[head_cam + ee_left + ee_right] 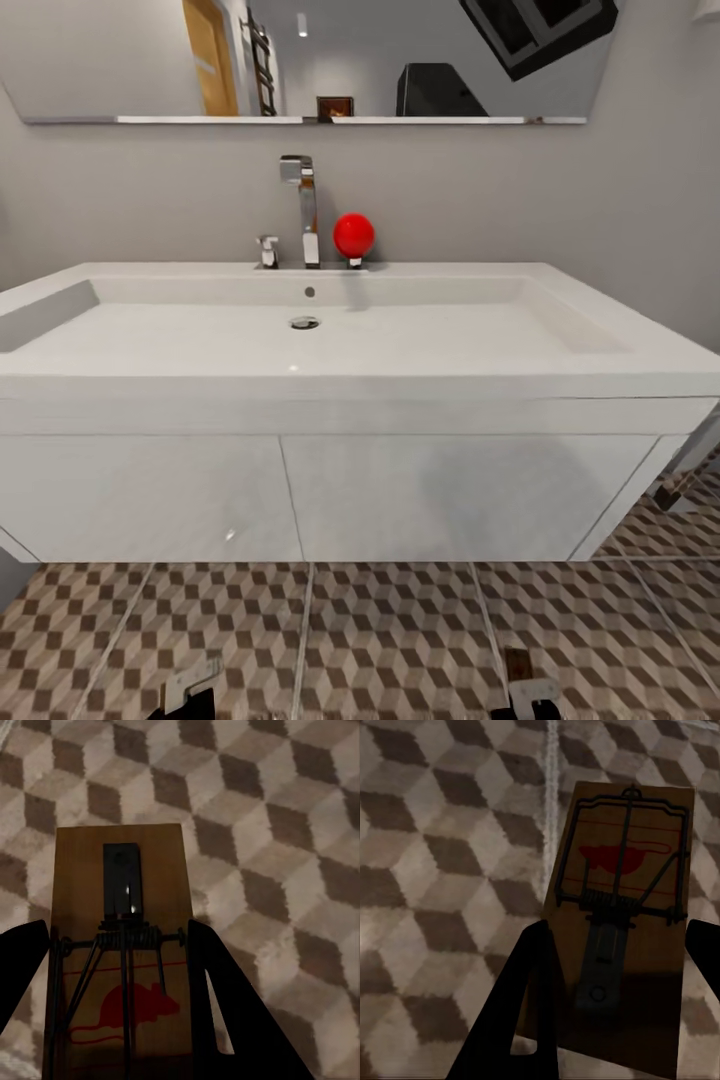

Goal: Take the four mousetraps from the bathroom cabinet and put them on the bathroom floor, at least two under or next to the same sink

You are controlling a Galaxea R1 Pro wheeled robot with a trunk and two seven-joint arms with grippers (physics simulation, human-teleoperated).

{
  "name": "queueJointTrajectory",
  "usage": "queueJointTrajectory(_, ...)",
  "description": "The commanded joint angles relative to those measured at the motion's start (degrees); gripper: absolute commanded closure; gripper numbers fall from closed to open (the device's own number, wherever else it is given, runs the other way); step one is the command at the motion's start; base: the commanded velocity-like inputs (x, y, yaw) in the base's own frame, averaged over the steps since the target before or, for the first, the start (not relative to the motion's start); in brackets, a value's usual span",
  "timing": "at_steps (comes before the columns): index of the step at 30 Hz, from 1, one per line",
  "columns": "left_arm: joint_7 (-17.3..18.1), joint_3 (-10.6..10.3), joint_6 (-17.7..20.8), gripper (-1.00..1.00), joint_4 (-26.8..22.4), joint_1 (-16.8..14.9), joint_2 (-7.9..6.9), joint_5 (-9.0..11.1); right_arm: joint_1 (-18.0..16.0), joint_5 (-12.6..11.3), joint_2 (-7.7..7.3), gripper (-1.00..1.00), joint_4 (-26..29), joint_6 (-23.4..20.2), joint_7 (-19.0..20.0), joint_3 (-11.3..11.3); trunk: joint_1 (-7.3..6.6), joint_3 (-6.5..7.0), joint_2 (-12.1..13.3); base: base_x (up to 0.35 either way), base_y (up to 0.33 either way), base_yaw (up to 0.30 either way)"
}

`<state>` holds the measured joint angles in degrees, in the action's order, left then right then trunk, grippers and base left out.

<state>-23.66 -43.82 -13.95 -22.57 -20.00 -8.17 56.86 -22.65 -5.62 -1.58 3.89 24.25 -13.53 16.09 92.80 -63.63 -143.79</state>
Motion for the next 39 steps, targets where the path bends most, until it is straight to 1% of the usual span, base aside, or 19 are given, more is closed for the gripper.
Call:
queueJointTrajectory(1,-0.33,-0.52,-0.58,1.0,-0.13,-0.04,-0.06,0.51,-0.02,-0.54,-0.01,1.0,0.01,0.18,-0.09,0.52,0.01,-0.28,-0.04,0.0,0.0,0.0)
queueJointTrajectory(2,-0.33,-0.52,-0.8,1.0,-0.17,-0.04,-0.08,0.49,-0.02,-0.52,-0.01,1.0,0.03,0.18,-0.08,0.45,0.04,-0.5,-0.05,0.0,0.0,0.0)
queueJointTrajectory(10,-0.24,-0.48,-0.99,1.0,-0.92,-0.15,-0.17,0.36,-0.02,-0.45,-0.01,1.0,2.1,0.13,-0.14,0.27,0.04,-0.5,-0.05,0.0,0.0,0.0)
queueJointTrajectory(11,-0.24,-0.48,-0.97,1.0,-1.02,-0.21,-0.17,0.24,-0.02,-0.45,-0.01,1.0,2.42,0.09,-0.17,0.27,0.04,-0.5,-0.05,0.0,0.0,0.0)
queueJointTrajectory(13,-0.18,-0.48,-0.92,1.0,-1.42,-0.48,-0.17,-0.8,-0.01,-0.43,-0.01,1.0,3.56,-0.03,-0.21,0.26,0.04,-0.5,-0.05,0.0,0.0,0.0)
queueJointTrajectory(15,-0.06,-0.48,-0.79,1.0,-2.09,-0.84,-0.08,-3.49,-0.02,-0.4,-0.01,1.0,5.18,-0.16,-0.24,0.26,0.04,-0.5,-0.05,0.0,0.0,0.0)
queueJointTrajectory(16,-0.05,-0.48,-0.75,1.0,-2.37,-0.96,-0.05,-4.28,-0.02,-0.41,-0.01,1.0,5.55,-0.18,-0.25,0.26,0.04,-0.5,-0.05,0.0,0.0,0.0)
queueJointTrajectory(17,-0.02,-0.48,-0.59,1.0,-3.1,-1.28,0.03,-5.98,-0.02,-0.43,-0.01,1.0,6.17,-0.21,-0.25,0.26,0.04,-0.5,-0.05,0.0,0.0,0.0)
queueJointTrajectory(18,-0.02,-0.48,-0.46,1.0,-3.48,-1.47,0.08,-6.88,-0.02,-0.41,-0.01,1.0,6.44,-0.22,-0.26,0.24,0.04,-0.5,-0.05,0.0,0.0,0.0)
queueJointTrajectory(19,0.0,-0.44,-0.03,1.0,-4.18,-1.86,0.18,-8.62,-0.02,-0.41,-0.01,1.0,7.03,-0.23,-0.26,0.21,0.04,-0.5,-0.05,0.0,0.0,0.0)
queueJointTrajectory(20,0.04,-0.42,1.13,1.0,-4.89,-2.67,0.28,-10.78,-0.02,-0.43,-0.01,1.0,8.02,-0.31,-0.26,0.2,0.04,-0.5,-0.05,0.0,0.0,0.0)
queueJointTrajectory(22,0.09,-0.4,3.74,1.0,-5.33,-4.42,0.47,-12.25,-0.02,-0.45,-0.01,1.0,9.11,-0.38,-0.26,0.2,0.04,-0.5,-0.05,0.0,0.0,0.0)
queueJointTrajectory(23,0.14,-0.39,5.73,1.0,-5.48,-5.55,0.57,-12.76,-0.02,-0.45,-0.01,1.0,9.52,-0.41,-0.26,0.23,0.04,-0.5,-0.05,0.0,0.0,0.0)
queueJointTrajectory(25,0.13,-0.39,7.41,1.0,-5.59,-6.75,0.57,-13.18,-0.02,-0.5,-0.01,1.0,9.78,-0.38,-0.23,0.25,0.04,-0.5,-0.05,0.0,0.0,0.0)
queueJointTrajectory(27,0.02,-0.39,7.83,1.0,-5.58,-7.15,0.39,-13.39,-0.02,-0.49,-0.01,1.0,9.85,-0.36,-0.2,0.25,0.04,-0.5,-0.05,0.0,0.0,0.0)
queueJointTrajectory(34,-0.29,-0.24,7.83,1.0,-4.83,-7.42,-0.04,-13.69,-0.02,-0.52,-0.01,1.0,9.9,-0.27,-0.25,0.24,0.04,-0.5,-0.05,0.0,0.0,0.0)
queueJointTrajectory(39,-0.39,-0.21,7.72,1.0,-4.77,-7.42,-0.08,-13.7,-0.48,-0.59,-0.01,1.0,10.24,-0.8,-0.2,0.17,0.04,-0.5,-0.05,0.0,0.0,0.0)
